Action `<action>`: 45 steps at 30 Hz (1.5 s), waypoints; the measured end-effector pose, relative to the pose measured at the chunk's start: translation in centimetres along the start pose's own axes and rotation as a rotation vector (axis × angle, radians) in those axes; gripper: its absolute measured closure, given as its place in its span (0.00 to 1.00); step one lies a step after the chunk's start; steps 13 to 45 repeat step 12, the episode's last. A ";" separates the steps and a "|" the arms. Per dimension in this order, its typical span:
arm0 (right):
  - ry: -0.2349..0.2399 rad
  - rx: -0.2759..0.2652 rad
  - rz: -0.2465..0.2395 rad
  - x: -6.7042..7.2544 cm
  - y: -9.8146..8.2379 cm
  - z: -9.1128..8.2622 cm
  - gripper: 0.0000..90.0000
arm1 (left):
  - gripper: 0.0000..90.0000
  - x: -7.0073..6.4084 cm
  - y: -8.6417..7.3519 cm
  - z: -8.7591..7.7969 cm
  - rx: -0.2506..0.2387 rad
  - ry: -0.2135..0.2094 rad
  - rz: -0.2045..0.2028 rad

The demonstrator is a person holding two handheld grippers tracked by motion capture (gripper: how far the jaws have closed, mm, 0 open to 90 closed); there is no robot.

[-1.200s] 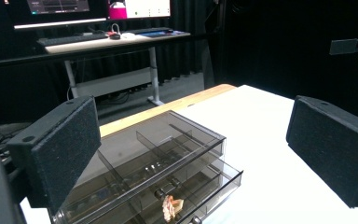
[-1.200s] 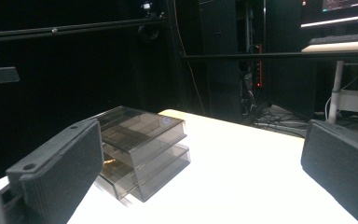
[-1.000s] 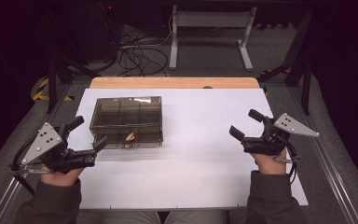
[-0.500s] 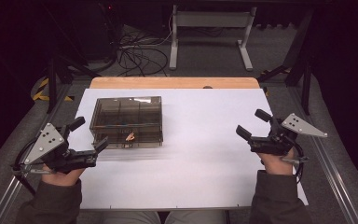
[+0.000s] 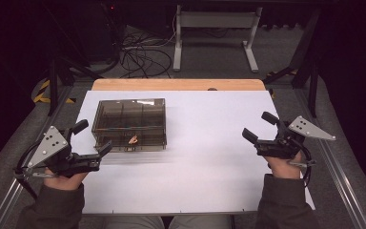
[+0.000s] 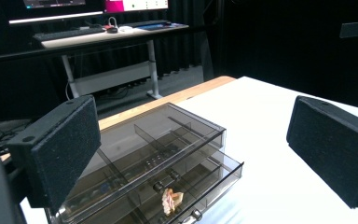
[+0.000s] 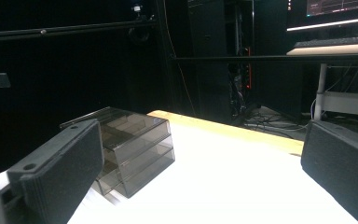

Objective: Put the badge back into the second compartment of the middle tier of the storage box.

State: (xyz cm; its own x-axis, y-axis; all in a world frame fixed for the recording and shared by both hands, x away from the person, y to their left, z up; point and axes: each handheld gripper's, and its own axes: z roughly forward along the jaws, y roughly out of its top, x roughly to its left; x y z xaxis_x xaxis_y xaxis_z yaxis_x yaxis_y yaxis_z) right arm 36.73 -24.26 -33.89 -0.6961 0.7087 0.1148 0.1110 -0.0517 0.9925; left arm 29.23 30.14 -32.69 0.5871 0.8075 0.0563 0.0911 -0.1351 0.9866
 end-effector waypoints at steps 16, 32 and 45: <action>-0.001 0.012 0.004 -0.1 -0.2 0.3 0.00 | 0.04 0.1 -0.3 0.3 0.015 -0.001 0.001; -0.001 0.012 0.004 -0.1 -0.2 0.3 0.00 | 0.04 0.1 -0.3 0.3 0.015 -0.001 0.001; -0.001 0.012 0.004 -0.1 -0.2 0.3 0.00 | 0.04 0.1 -0.3 0.3 0.015 -0.001 0.001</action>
